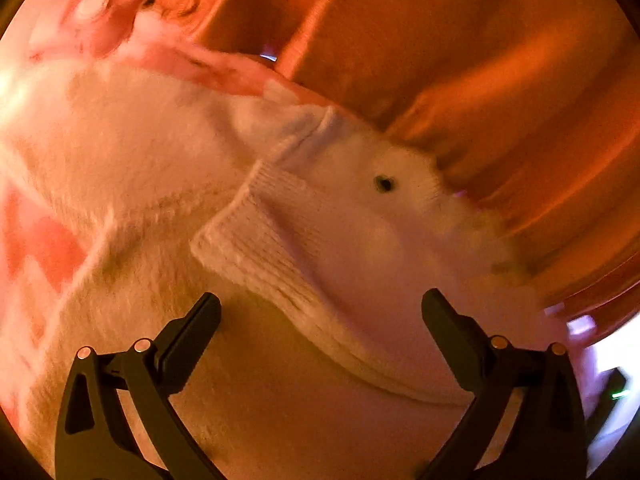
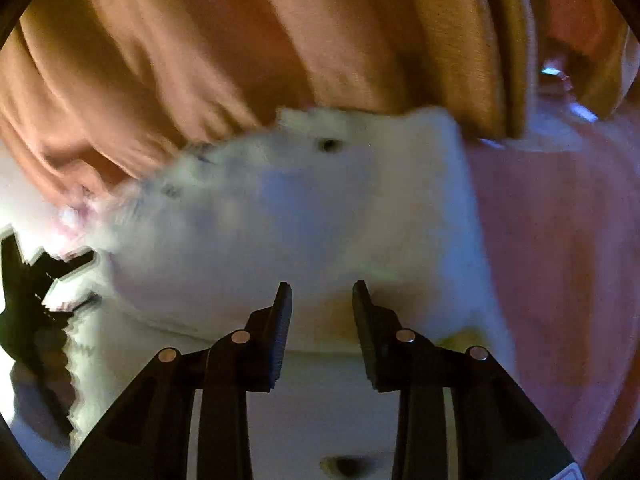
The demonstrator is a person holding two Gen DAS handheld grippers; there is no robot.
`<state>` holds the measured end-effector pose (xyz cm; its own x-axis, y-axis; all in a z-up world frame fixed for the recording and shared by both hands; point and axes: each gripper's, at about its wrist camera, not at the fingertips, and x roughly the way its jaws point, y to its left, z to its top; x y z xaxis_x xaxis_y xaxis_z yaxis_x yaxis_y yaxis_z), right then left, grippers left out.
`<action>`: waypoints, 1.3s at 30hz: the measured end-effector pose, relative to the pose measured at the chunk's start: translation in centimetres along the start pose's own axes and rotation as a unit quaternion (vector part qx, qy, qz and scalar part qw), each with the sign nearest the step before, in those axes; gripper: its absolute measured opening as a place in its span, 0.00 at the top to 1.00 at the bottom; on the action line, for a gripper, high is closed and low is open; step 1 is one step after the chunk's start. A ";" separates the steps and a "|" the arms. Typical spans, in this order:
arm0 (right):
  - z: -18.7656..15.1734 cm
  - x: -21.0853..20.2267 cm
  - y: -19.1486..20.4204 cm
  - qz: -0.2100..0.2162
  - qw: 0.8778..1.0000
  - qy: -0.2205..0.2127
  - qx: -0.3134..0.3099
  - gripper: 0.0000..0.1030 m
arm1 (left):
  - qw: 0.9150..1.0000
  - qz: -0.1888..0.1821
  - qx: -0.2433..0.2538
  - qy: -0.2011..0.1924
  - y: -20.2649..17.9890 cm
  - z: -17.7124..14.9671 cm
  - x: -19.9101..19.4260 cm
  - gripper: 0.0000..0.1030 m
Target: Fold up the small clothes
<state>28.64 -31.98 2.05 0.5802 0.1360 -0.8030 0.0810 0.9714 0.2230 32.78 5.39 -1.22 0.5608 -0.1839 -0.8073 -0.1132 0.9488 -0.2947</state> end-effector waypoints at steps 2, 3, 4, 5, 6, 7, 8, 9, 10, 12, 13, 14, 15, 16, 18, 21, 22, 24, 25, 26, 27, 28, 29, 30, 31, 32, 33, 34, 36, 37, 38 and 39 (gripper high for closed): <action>-0.2 0.2 -1.8 -0.034 0.999 0.000 0.006 0.98 | 0.997 0.059 0.039 0.007 -0.7 -0.2 1.2 0.05; -0.4 -0.1 -3.0 -0.025 0.999 -0.003 0.022 1.00 | 0.995 0.080 0.054 0.007 -0.9 -0.4 1.5 0.05; -0.6 -0.3 -3.7 -0.018 0.999 -0.006 0.041 1.00 | 0.994 0.089 0.067 -0.002 -1.2 -0.6 1.5 0.05; -0.6 -0.7 -4.2 -0.011 0.998 -0.009 0.060 0.99 | 0.993 0.094 0.072 -0.004 -1.4 -0.7 1.5 0.05; -0.6 -1.1 -4.0 -0.004 0.998 -0.012 0.062 0.98 | 0.992 0.102 0.078 -0.003 -1.7 -0.8 1.6 0.05; -0.5 -1.3 -3.6 -0.002 0.998 -0.015 0.054 0.97 | 0.990 0.112 0.084 -0.004 -2.0 -1.0 1.7 0.05; -0.4 -1.2 -2.6 -0.004 0.999 -0.018 0.035 0.97 | 0.990 0.117 0.085 -0.004 -2.1 -0.9 1.8 0.04; -0.4 -0.6 -2.0 -0.018 1.000 -0.016 0.019 0.97 | 0.989 0.119 0.083 -0.003 -2.2 -0.9 1.9 0.04; -0.4 0.2 -2.1 -0.035 0.999 -0.009 0.014 1.00 | 0.990 0.117 0.079 -0.002 -2.0 -0.8 1.8 0.04; -0.7 0.5 -2.7 -0.029 0.999 -0.012 0.034 1.00 | 0.993 0.102 0.066 0.003 -0.9 -0.6 0.8 0.05; -0.7 -0.2 -2.8 -0.036 0.998 -0.015 0.044 1.00 | 0.994 0.090 0.055 -0.004 0.1 -0.5 -0.3 0.05; -0.8 -0.8 -2.5 -0.047 0.998 -0.023 0.040 0.99 | 0.995 0.086 0.046 -0.011 0.9 -0.4 -1.0 0.05; -1.0 -1.6 -1.9 -0.058 0.997 -0.034 0.031 0.93 | 0.996 0.084 0.034 -0.020 2.4 -0.1 -2.1 0.05; -1.1 -2.3 -1.3 -0.065 0.997 -0.044 0.022 0.85 | 0.996 0.086 0.024 -0.025 3.6 0.2 -2.9 0.05; -1.4 -3.5 0.2 -0.053 0.997 -0.057 0.011 0.82 | 0.993 0.106 -0.013 -0.041 7.8 1.5 -4.7 0.05; -2.2 -4.1 2.7 -0.013 0.998 -0.059 -0.002 0.75 | 0.985 0.153 -0.061 -0.056 14.9 4.1 -6.4 0.05; -2.5 -4.1 3.6 -0.006 0.998 -0.058 -0.011 0.71 | 0.980 0.172 -0.077 -0.059 17.0 4.9 -6.8 0.05; -3.6 -3.9 5.6 0.007 0.998 -0.055 -0.035 0.66 | 0.968 0.211 -0.112 -0.073 21.7 6.5 -7.6 0.05; -3.9 -3.9 6.2 0.010 0.998 -0.054 -0.042 0.65 | 0.962 0.229 -0.125 -0.076 23.4 7.1 -7.7 0.05; -4.5 -3.7 6.9 0.012 0.997 -0.051 -0.050 0.64 | 0.957 0.244 -0.135 -0.076 25.2 7.8 -7.6 0.05; -4.8 -3.4 7.4 0.012 0.997 -0.048 -0.055 0.63 | 0.955 0.251 -0.139 -0.071 26.4 8.2 -7.3 0.05; -5.0 -3.2 7.6 0.010 0.997 -0.045 -0.057 0.61 | 0.953 0.258 -0.147 -0.058 27.8 8.8 -6.8 0.05; -5.3 -2.7 7.9 0.009 0.998 -0.040 -0.056 0.61 | 0.953 0.253 -0.160 -0.049 28.6 8.9 -6.4 0.05; -5.5 -2.4 8.0 0.009 0.998 -0.036 -0.054 0.61 | 0.955 0.235 -0.179 -0.040 29.5 9.0 -5.9 0.05; -5.7 -2.1 8.1 0.009 0.998 -0.031 -0.053 0.61 | 0.955 0.216 -0.202 -0.030 30.4 9.1 -5.4 0.05; -6.0 -1.7 8.2 0.008 0.998 -0.025 -0.053 0.61 | 0.951 0.199 -0.235 -0.024 31.5 9.0 -4.9 0.05; -6.2 -1.5 8.4 0.007 0.998 -0.023 -0.055 0.61 | 0.947 0.199 -0.250 -0.037 32.0 9.0 -4.8 0.05; -6.3 -1.3 8.5 0.007 0.998 -0.020 -0.056 0.60 | 0.945 0.206 -0.249 -0.050 31.9 9.1 -4.9 0.11; -6.6 -1.1 8.7 0.007 0.998 -0.018 -0.059 0.57 | 0.946 0.225 -0.225 -0.063 31.6 10.2 -4.7 0.33; -6.6 -1.1 8.7 0.008 0.998 -0.018 -0.059 0.55 | 0.948 0.236 -0.204 -0.065 31.2 10.8 -4.4 0.48; -6.6 -1.1 8.7 0.010 0.998 -0.018 -0.058 0.54 | 0.948 0.242 -0.194 -0.064 31.1 11.3 -4.3 0.53; -6.6 -1.1 8.6 -0.009 0.998 -0.026 -0.050 0.54 | 0.948 0.246 -0.190 -0.063 31.0 11.7 -4.2 0.69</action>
<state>23.33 -22.46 1.21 0.6202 0.1106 -0.7766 0.0114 0.9886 0.1499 36.49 38.53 -1.00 0.4547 0.3122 -0.8341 -0.6601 0.7469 -0.0802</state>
